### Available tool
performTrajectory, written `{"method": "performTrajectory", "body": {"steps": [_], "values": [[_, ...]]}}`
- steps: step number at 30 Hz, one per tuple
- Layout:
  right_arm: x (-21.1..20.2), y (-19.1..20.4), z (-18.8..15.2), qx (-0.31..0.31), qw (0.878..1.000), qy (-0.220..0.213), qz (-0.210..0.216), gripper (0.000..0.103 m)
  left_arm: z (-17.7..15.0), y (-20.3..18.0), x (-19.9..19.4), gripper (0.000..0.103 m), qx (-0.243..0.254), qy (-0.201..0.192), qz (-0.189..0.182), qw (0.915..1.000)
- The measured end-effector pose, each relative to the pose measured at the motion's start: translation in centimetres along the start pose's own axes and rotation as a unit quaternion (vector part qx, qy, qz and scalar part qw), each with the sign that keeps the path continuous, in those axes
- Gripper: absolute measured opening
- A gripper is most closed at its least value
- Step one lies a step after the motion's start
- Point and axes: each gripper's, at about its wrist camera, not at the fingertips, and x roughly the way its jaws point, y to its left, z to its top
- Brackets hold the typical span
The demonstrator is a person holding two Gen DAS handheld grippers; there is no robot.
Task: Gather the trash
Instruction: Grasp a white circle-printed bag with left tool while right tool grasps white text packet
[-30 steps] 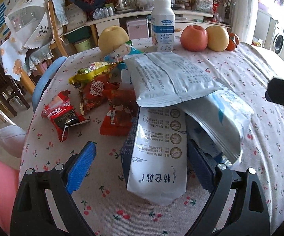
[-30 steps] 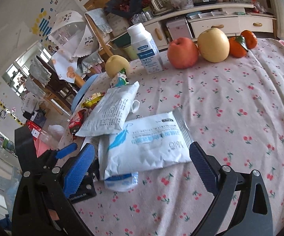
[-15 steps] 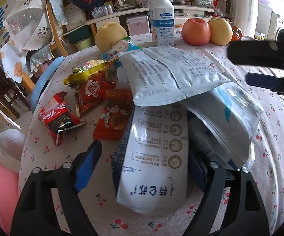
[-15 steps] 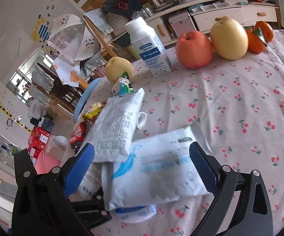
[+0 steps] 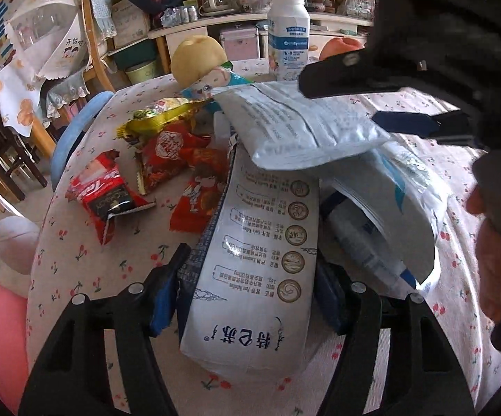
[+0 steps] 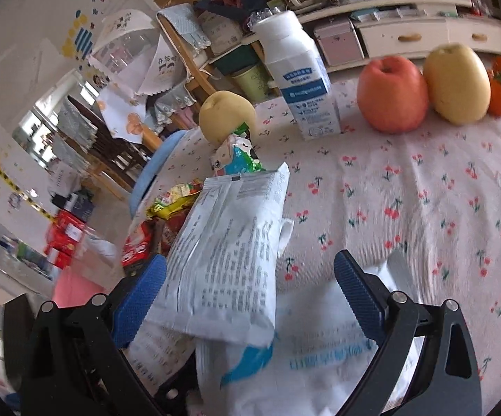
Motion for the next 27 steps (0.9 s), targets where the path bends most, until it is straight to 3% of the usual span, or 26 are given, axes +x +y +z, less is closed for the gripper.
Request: {"method": "performTrajectory", "body": {"steps": [6,12,23,27], "values": [[1.2,2.4,0.8,-0.051,0.998,0.0,-0.048,0.096,-0.8,1.5,-1.8,0.067,-0.019,-0.012,-0.021,0.9995],[2.6,4.1,0.9,-0.076,0.995,0.012,-0.066,0.096,-1.5,3.7,-3.3,0.067,-0.048,-0.024,-0.04,0.9978],[4.6,6.2,-0.5,-0.155,0.979,0.023,-0.13,0.096,-2.2,7.3,-4.4,0.066,-0.104,-0.038,-0.059,0.9921],[4.9,6.3,-0.8,-0.17,0.975,0.022,-0.14,0.085,-2.4,7.7,-4.0,0.066,-0.107,-0.029,-0.063,0.9918]]}}
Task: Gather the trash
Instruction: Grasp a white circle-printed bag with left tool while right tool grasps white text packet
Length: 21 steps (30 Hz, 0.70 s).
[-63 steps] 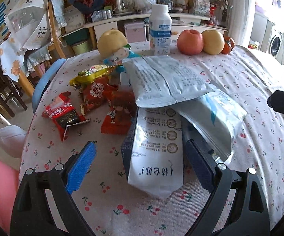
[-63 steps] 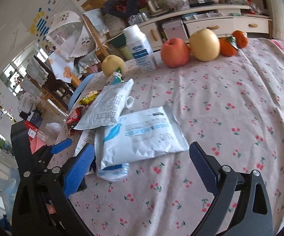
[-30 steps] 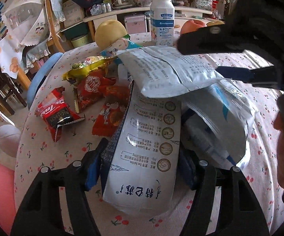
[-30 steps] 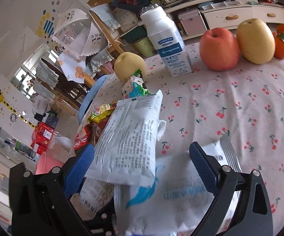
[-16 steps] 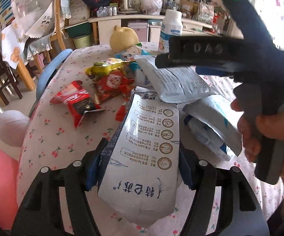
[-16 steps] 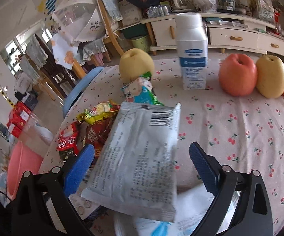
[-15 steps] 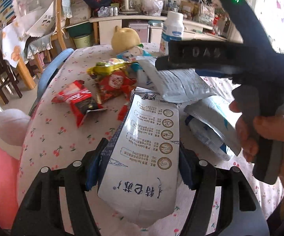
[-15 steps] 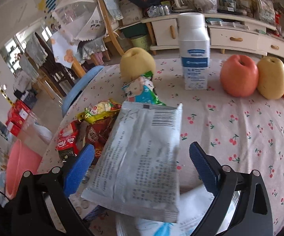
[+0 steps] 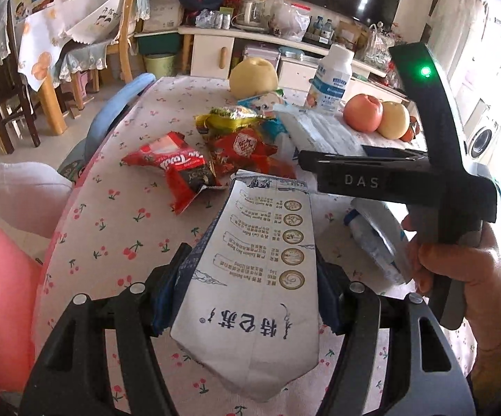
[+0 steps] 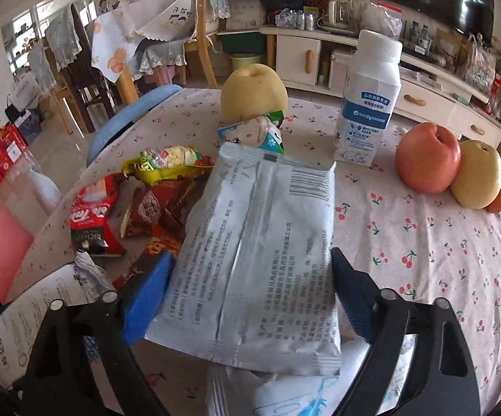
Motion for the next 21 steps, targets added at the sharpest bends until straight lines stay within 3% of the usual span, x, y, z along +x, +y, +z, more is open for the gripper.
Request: {"method": "performTrajectory", "body": {"steps": [12,21], "values": [[-1.7,-0.2,-0.8,-0.029,0.999,-0.028,0.014,0.071,-0.6,-0.5,2.8,0.07,0.017,0.053,0.014,0.9983],[-4.4,-0.7,-1.3,-0.014,0.997,-0.062,0.035,0.07,-0.5,-0.8,3.7,0.073,0.036,0.049,0.048,0.997]]}}
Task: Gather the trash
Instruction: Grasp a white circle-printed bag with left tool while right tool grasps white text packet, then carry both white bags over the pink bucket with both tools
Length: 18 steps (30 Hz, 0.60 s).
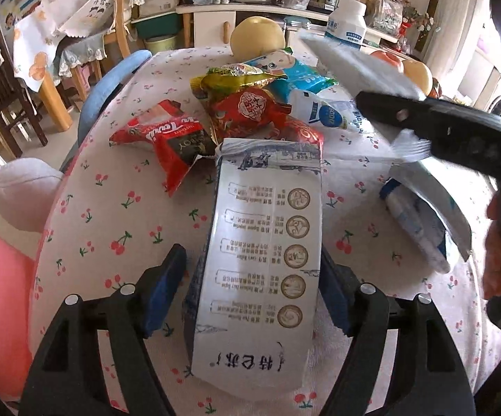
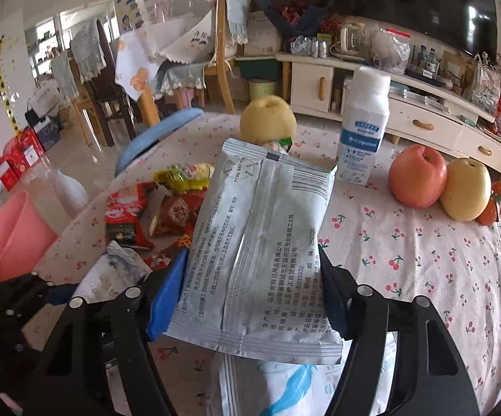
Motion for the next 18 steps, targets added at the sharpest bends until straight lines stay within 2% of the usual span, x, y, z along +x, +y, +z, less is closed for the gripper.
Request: {"method": "performTrajectory", "body": {"steps": [2,4,9,18], "values": [[-0.9,-0.1,-0.1,0.008,1.0,-0.01,0.006,0.07,0.0,0.0,-0.1,0.063,0.0,-0.005,0.002,1.0],[-1.9,-0.1,-0.2,0.016,1.0,-0.022,0.012,0.07,0.0,0.2,-0.2,0.061,-0.006,-0.007,-0.002,0.9999],[-4.3,0.4,-0.5,0.024,0.999,-0.043,0.023,0.07,-0.1,0.8,-0.8,0.061,-0.029,-0.017,-0.023,0.9992],[-5.8,2.4,-1.8,0.033,0.997,-0.045,0.054,0.07,0.0,3.3,-3.9,0.06,-0.073,-0.062,-0.039,0.9947]]}}
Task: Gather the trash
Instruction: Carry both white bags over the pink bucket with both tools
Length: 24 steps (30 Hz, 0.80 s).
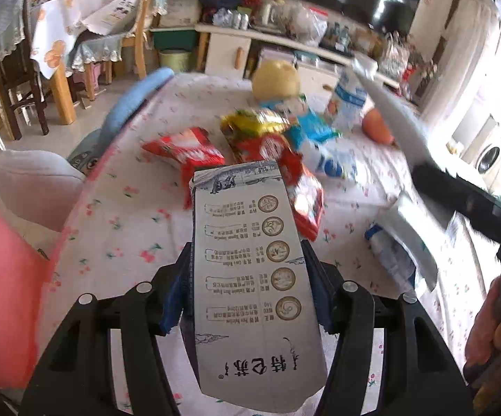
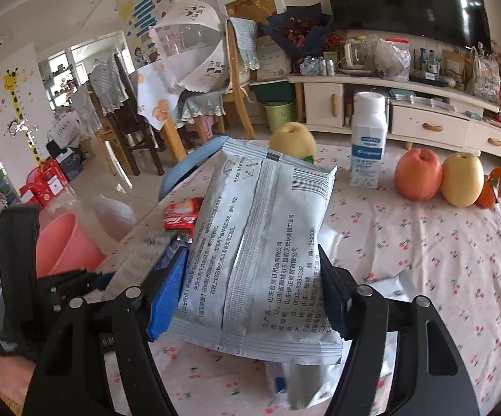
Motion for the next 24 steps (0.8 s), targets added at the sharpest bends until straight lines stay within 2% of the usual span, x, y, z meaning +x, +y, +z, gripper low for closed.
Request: {"method": "performTrajectory", "body": {"steps": [7,14,21,24], "values": [[-0.7,2.6,-0.3,0.012,0.999,-0.002,0.035,0.07,0.8,3.5,-3.4,0.06,-0.045,-0.048,0.01,0.9978],[-0.7,8.4,-0.4,-0.024,0.997,-0.001,0.069,0.07,1.2,6.9,-6.6,0.06,-0.083,-0.086,0.033,0.9923],[0.4,15.4,-0.5,-0.055,0.992,0.008,0.116,0.07,0.9,12.7,-9.7,0.06,-0.157,-0.122,0.076,0.9772],[1.1,18.5,-0.1,-0.071,0.988,0.012,0.133,0.07,0.4,15.8,-11.1,0.06,-0.201,-0.137,0.098,0.9651]]}}
